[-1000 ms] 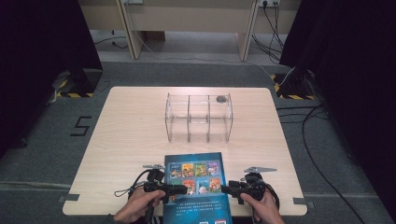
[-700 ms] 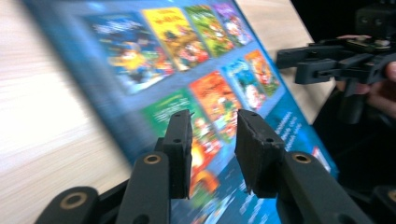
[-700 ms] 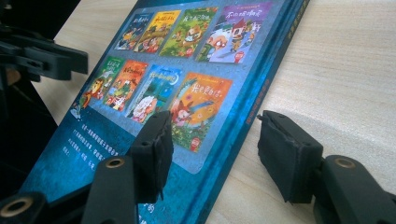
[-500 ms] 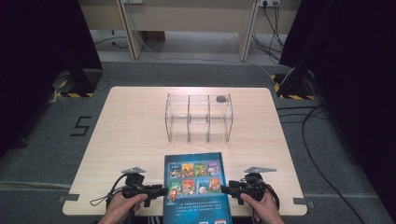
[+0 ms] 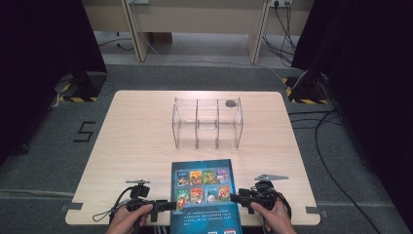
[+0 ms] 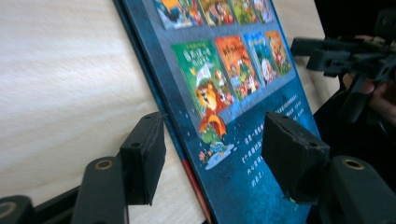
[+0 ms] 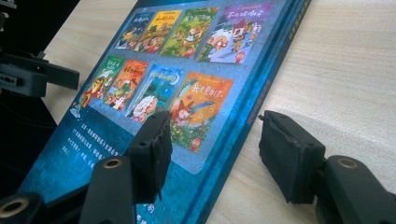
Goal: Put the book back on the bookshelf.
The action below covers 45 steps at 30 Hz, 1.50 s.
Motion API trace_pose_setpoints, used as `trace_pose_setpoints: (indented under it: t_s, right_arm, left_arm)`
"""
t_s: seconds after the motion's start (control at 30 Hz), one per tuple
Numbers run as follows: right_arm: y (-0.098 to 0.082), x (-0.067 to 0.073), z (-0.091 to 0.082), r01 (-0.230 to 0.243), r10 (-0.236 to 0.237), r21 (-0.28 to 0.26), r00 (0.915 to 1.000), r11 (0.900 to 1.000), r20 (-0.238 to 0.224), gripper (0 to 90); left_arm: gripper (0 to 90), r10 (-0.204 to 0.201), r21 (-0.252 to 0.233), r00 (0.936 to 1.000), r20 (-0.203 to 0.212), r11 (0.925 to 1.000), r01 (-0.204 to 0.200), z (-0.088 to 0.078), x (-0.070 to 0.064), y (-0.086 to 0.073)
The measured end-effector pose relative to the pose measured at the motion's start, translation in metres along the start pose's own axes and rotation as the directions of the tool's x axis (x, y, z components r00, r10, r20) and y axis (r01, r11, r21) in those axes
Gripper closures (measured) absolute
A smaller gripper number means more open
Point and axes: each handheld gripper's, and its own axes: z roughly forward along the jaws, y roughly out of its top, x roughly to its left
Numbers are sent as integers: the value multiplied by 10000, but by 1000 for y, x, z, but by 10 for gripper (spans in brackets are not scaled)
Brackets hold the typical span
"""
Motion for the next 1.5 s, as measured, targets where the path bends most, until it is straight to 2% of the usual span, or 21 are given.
trace_pose_setpoints:
  t_s: [0.17,0.33,0.57,0.6,0.77,0.83,0.87,0.9,0.93,1.0,1.07,1.3,1.4,1.43,1.47,1.5]
  right_arm:
    - [0,0,0,-4,4,-2,10000,10000,-9,438]
    - [0,0,0,-3,3,4,10000,10000,-16,438]
    - [0,0,1,-61,61,14,9999,10000,-121,439]
    - [-1,1,2,-110,110,-5,9997,9999,-214,440]
    - [-1,2,3,-72,72,-33,9998,10000,-188,435]
    - [-2,2,2,-141,139,-77,9997,9999,-198,434]
    - [-2,2,2,-143,141,-77,9997,9999,-182,435]
    - [-2,3,3,-27,26,-48,9999,10000,-115,433]
    - [-2,3,3,-27,26,-48,9999,10000,-115,433]
    - [-2,3,3,-29,28,-79,9999,10000,-100,442]
    - [-2,3,2,24,-25,-48,10000,10000,-61,449]
    - [-2,2,2,-1,0,-66,9999,10000,-108,464]
    - [-2,2,2,-12,12,-86,10000,10000,-95,459]
    - [-2,2,2,-12,12,-86,10000,10000,-95,459]
    - [-2,2,2,-64,63,-89,9999,9999,-127,440]
    - [-2,2,2,-78,76,-89,9999,9999,-140,441]
  left_arm:
    - [378,-129,-13,9998,128,9999,129,4,-3,0]
    - [368,-176,19,9998,38,9998,176,7,-3,0]
    - [346,-730,-63,9969,282,9973,732,8,-1,0]
    - [346,-1031,-80,9934,498,9946,1036,8,1,0]
    - [351,-1332,-153,9884,725,9908,1347,10,2,1]
    - [350,-1598,-210,9834,863,9865,1621,10,4,3]
    - [352,-1825,-217,9784,969,9824,1854,10,6,3]
    - [352,-2163,-202,9696,1146,9753,2199,10,8,3]
    - [354,-2163,-202,9696,1146,9753,2199,10,8,3]
    - [389,-2496,-66,9587,1365,9675,2528,9,12,-2]
    - [384,-2636,52,9529,1498,9640,2659,8,13,-6]
    - [350,-2692,178,9497,1597,9627,2699,7,9,-12]
    - [341,-2911,225,9416,1694,9563,2915,7,9,-15]
    - [335,-2911,225,9416,1694,9563,2915,7,9,-15]
    - [332,-3080,235,9347,1774,9508,3088,7,9,-15]
    - [333,-3124,243,9330,1789,9494,3132,8,9,-14]
